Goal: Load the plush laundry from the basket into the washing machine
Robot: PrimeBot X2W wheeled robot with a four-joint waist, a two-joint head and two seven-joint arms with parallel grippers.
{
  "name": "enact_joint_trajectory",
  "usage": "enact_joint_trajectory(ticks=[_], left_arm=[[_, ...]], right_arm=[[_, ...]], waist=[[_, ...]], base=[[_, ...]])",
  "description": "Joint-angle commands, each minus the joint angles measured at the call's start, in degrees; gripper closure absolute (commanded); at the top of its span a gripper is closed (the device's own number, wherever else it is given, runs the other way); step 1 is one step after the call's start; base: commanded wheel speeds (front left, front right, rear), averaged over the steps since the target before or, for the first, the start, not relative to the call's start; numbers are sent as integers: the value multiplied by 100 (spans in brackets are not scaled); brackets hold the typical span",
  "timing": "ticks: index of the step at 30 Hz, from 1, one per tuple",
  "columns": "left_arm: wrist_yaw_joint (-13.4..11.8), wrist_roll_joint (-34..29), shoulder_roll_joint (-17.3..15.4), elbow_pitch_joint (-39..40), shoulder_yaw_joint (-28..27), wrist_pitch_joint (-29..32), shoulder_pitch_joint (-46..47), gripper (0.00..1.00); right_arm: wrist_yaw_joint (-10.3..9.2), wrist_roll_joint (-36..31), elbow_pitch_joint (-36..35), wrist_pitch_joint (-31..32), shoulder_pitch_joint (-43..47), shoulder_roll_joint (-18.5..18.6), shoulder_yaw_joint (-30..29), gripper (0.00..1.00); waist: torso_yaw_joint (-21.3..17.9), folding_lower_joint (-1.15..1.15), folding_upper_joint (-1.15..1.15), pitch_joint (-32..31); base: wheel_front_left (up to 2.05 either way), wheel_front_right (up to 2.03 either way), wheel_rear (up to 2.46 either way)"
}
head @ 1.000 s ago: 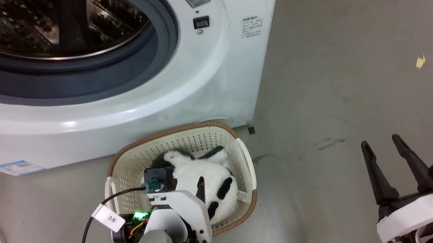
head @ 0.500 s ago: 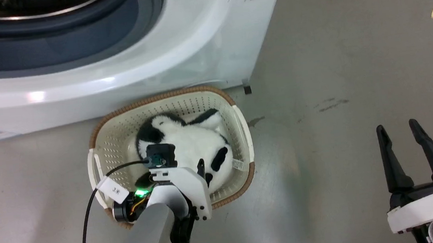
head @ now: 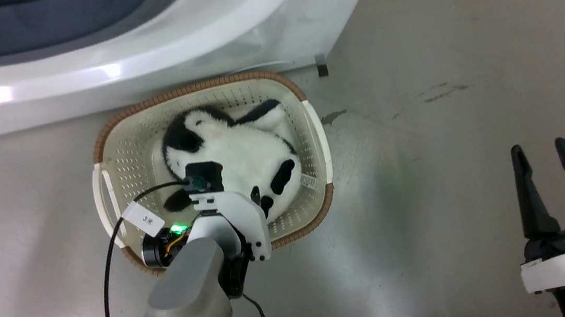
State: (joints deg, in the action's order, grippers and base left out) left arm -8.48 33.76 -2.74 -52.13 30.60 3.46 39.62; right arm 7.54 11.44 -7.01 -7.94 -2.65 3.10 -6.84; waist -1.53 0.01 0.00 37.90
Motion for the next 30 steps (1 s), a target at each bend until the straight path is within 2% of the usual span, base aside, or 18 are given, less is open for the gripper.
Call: enact_joint_trajectory(ticks=[1, 15, 30], left_arm=[[-42, 126, -13, -178, 97, -51, 228, 0], [-195, 935, -13, -878, 604, -211, 1088, 0], [-362, 1780, -14, -1420, 1408, -242, 1737, 0]], right_arm=[[-4, 73, -90, -53, -82, 22, -49, 0], [-5, 256, -519, -95, -42, 44, -273, 0], [-5, 405, -776, -156, -47, 63, -393, 0]], waist=[[27, -1, 0, 188], [27, -1, 0, 1063], [-22, -1, 0, 1744]], base=[[0, 0, 0], [0, 0, 0], [0, 0, 0]])
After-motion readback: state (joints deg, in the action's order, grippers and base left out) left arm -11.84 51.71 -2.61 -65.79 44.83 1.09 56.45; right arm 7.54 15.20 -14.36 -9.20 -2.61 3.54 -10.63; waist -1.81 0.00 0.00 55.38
